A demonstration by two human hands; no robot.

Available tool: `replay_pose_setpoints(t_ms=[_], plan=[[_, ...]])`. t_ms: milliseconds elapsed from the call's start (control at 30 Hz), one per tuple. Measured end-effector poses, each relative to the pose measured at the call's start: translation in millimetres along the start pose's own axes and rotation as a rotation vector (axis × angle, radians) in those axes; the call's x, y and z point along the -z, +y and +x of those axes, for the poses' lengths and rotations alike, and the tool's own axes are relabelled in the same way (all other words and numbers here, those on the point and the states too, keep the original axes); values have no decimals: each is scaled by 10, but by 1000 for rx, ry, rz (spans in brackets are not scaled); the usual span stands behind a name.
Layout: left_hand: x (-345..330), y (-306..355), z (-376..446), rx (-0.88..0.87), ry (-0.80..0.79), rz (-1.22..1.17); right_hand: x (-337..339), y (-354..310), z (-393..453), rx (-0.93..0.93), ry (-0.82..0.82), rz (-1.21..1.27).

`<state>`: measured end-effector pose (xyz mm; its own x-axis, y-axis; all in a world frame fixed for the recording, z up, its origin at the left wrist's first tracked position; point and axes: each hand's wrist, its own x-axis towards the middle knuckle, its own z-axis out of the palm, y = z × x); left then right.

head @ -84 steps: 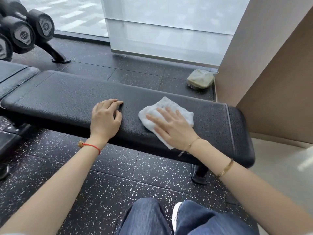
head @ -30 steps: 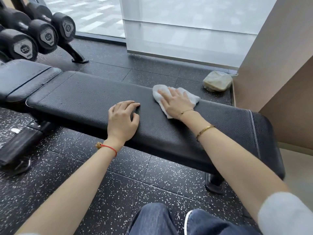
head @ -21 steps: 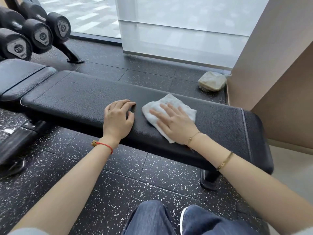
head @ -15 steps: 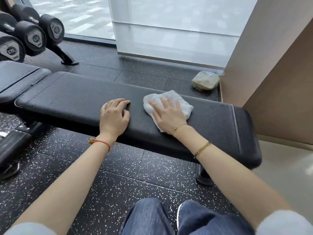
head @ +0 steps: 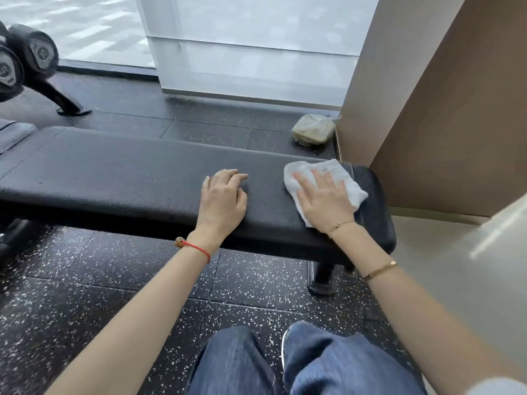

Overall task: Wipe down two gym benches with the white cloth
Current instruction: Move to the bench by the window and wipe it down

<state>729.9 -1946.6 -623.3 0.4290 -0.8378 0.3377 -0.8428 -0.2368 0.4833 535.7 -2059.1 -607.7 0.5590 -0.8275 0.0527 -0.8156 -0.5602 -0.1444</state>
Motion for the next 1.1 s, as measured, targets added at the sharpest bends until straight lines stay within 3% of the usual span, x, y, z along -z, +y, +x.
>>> replay_pose_setpoints(t_ms=[100, 167, 367, 467, 567, 767, 867, 1000, 1100], plan=[[-151, 199, 24, -46, -10, -1, -94, -45, -490, 183, 52, 17], [-211, 258, 51, -60, -8, 11, -94, 97, -691, 204, 65, 31], [-354, 269, 30, -72, -12, 86, 16, 643, 209, -96, -10, 38], [-380, 269, 26, -70, 11, 108, 31, 626, 674, -145, -85, 33], [-392, 258, 33, -71, 36, 109, 13, 478, 612, -61, -64, 11], [-403, 227, 32, -76, 45, 122, -3, 527, -483, 140, 30, 35], [-402, 220, 32, -76, 34, 123, -18, 789, -619, 50, 37, 31], [-401, 234, 28, -74, 20, 134, 54, 915, -18, -137, -13, 34], [-393, 247, 32, -67, 17, 123, 61, 881, 124, -158, -32, 24]])
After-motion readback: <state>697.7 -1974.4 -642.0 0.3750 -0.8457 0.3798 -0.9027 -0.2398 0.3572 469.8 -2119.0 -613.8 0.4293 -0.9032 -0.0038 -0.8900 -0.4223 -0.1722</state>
